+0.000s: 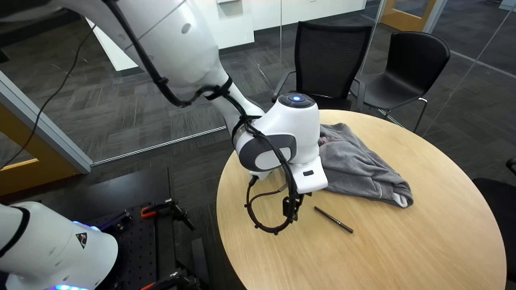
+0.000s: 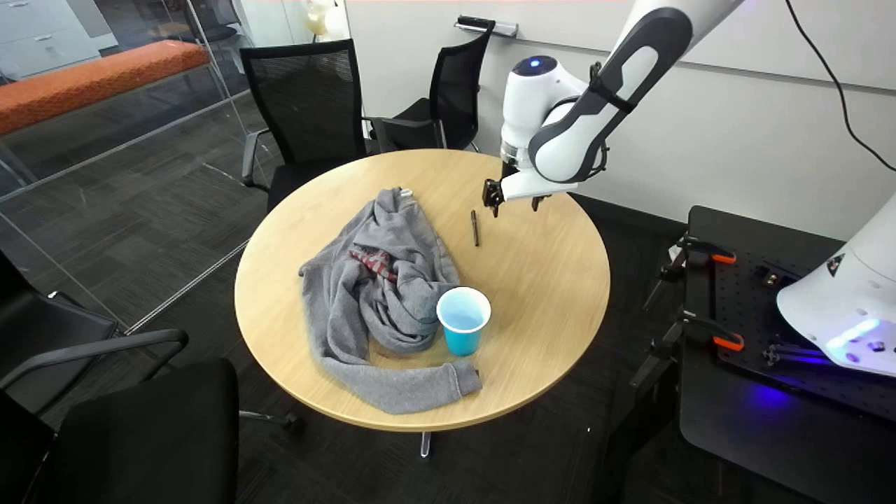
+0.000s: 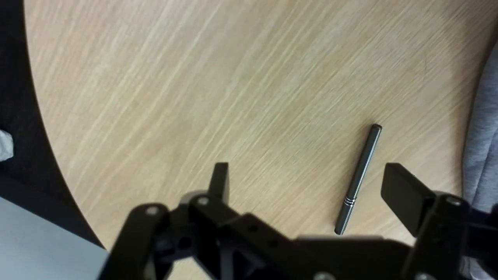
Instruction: Put the pen in the cup
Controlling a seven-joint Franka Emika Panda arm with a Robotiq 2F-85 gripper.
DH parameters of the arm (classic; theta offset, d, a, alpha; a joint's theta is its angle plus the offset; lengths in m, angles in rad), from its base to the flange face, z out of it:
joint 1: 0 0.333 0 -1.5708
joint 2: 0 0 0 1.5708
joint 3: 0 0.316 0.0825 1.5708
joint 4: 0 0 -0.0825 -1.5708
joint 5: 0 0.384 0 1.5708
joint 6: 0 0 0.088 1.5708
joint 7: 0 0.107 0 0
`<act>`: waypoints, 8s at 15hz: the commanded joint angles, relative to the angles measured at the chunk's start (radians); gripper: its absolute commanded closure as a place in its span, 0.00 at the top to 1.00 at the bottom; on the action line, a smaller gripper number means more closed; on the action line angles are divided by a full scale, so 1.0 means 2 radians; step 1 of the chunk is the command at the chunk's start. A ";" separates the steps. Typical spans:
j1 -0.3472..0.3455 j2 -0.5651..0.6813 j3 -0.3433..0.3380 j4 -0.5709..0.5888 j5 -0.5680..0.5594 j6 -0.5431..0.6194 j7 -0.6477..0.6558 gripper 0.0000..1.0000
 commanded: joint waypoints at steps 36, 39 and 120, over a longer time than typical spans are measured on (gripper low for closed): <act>0.002 -0.198 0.135 -0.110 -0.330 0.002 0.005 1.00; 0.008 -0.192 0.145 -0.109 -0.327 0.025 -0.009 1.00; -0.024 -0.070 0.008 -0.113 0.009 0.038 0.364 0.01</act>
